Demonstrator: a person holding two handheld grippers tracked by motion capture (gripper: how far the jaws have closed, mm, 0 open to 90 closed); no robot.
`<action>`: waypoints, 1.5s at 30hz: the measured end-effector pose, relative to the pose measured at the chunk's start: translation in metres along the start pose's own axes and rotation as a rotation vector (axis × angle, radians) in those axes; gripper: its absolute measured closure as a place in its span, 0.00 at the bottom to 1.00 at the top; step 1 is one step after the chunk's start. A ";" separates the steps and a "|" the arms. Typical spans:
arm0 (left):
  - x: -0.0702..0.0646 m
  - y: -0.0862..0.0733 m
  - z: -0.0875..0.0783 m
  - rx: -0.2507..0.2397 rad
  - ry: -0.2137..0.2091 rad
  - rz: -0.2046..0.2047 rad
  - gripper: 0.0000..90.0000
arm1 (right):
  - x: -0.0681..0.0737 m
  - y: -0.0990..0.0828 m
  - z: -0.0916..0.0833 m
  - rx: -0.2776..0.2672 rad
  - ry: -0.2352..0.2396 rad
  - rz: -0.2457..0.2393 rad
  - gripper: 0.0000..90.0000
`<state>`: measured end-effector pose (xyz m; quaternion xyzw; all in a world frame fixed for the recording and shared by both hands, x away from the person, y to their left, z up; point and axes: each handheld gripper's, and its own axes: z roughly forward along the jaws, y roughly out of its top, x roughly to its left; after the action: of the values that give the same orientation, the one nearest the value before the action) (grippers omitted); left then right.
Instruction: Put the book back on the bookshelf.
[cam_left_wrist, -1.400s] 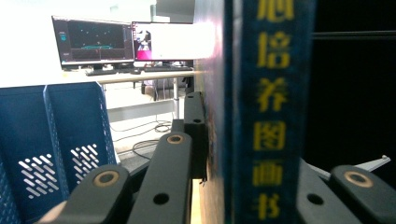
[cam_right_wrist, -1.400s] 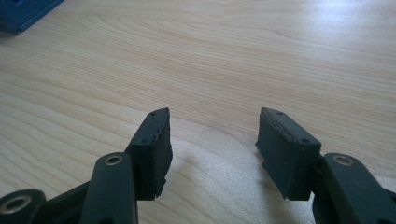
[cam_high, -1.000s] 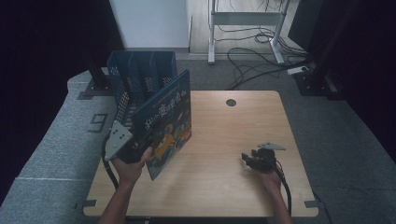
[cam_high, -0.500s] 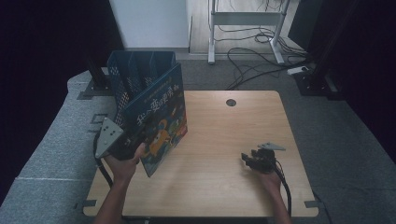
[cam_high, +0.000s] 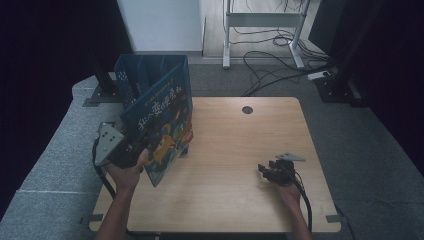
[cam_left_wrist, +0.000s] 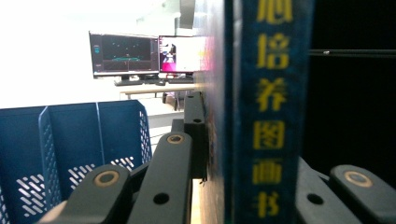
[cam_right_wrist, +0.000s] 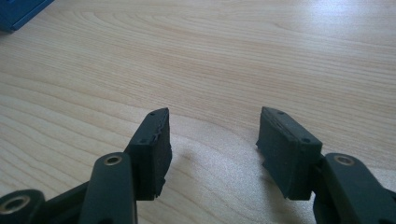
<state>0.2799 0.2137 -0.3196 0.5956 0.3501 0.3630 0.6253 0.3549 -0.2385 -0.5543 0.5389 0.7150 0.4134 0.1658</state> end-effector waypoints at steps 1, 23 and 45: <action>0.001 0.000 0.000 -0.002 0.002 -0.003 0.91 | 0.000 0.000 0.000 0.000 0.001 0.000 0.48; 0.022 0.007 -0.009 -0.028 0.071 -0.017 0.91 | 0.000 0.000 0.000 0.000 -0.001 -0.001 0.48; 0.029 0.015 0.020 -0.015 0.124 0.000 0.91 | 0.000 0.000 0.000 -0.001 0.002 0.000 0.48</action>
<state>0.3106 0.2293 -0.3041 0.5672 0.3855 0.4018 0.6068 0.3549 -0.2387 -0.5545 0.5386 0.7148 0.4142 0.1654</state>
